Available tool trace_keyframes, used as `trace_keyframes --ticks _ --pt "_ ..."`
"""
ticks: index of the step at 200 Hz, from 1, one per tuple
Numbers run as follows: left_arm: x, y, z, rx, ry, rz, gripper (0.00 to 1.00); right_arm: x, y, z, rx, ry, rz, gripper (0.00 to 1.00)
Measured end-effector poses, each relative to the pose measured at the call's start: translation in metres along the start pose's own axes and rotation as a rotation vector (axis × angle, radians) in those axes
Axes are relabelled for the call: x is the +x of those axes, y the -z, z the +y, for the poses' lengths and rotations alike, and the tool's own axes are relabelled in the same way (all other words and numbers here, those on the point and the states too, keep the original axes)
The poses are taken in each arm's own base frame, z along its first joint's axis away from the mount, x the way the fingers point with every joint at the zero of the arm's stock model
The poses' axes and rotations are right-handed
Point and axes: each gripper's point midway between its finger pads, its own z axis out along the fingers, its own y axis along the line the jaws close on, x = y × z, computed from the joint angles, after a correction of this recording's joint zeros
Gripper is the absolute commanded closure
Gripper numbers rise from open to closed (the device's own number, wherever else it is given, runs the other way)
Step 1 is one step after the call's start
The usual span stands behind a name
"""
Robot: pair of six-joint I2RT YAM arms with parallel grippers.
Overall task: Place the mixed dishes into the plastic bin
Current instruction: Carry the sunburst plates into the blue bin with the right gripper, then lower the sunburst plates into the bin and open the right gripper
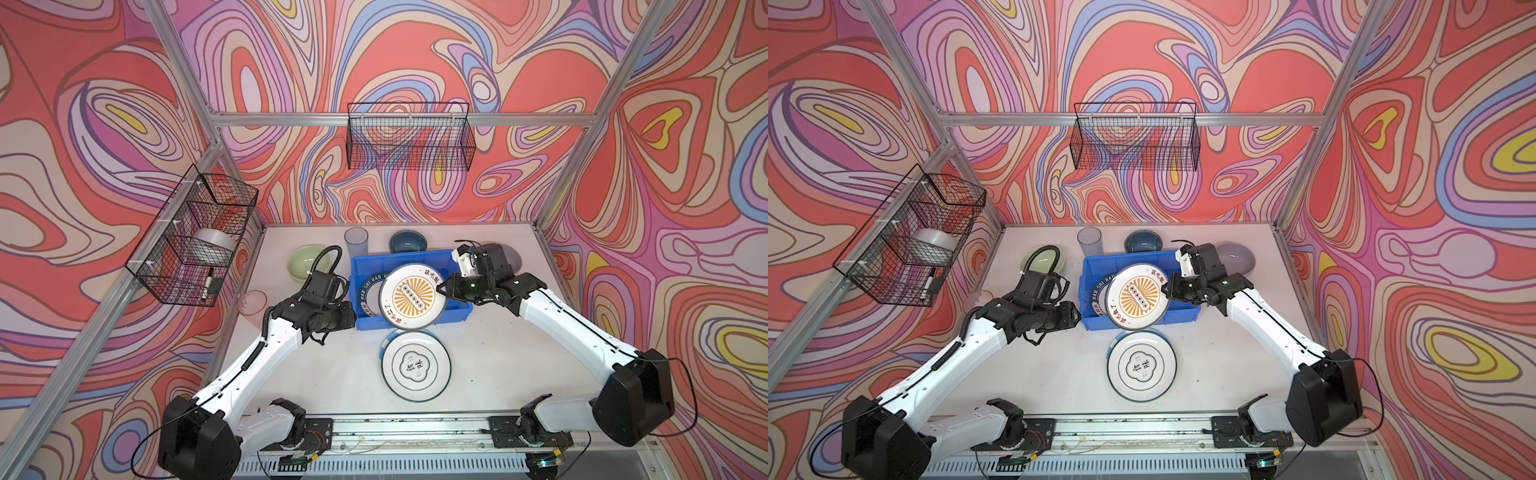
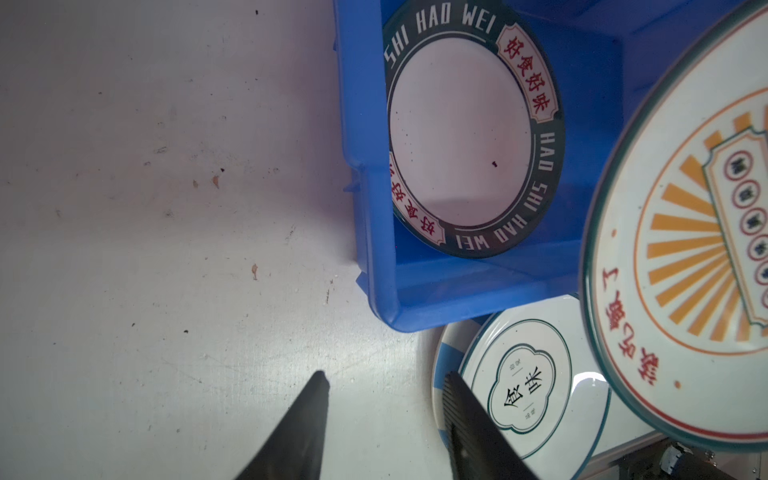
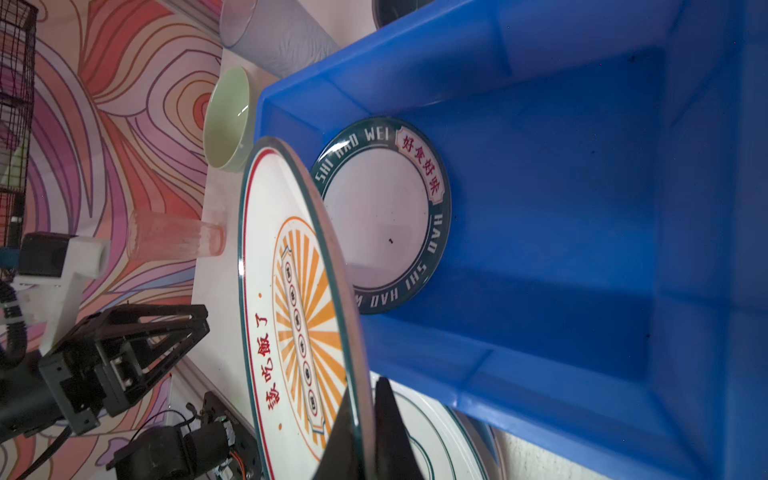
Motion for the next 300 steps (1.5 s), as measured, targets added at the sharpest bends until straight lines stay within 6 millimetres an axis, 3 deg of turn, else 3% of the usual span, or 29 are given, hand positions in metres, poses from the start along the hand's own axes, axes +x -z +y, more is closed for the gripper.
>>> trace_keyframes --ticks 55,95,148,220,300 --pt "-0.008 -0.017 -0.003 0.001 -0.012 0.031 0.60 -0.025 -0.016 -0.007 0.058 0.009 -0.041 1.00" --pt "-0.006 -0.031 0.001 -0.022 -0.009 0.068 0.64 -0.025 -0.038 -0.021 0.098 0.017 -0.015 1.00" --pt "-0.003 -0.039 0.005 -0.039 -0.014 0.091 0.68 -0.035 -0.059 -0.025 0.086 0.021 -0.024 1.00" --pt "-0.006 -0.043 0.007 -0.043 -0.008 0.093 0.72 -0.022 -0.090 -0.047 0.123 0.011 0.044 1.00" --pt "-0.007 -0.046 0.006 -0.041 -0.008 0.092 0.74 -0.012 -0.116 -0.052 0.090 -0.008 0.098 1.00"
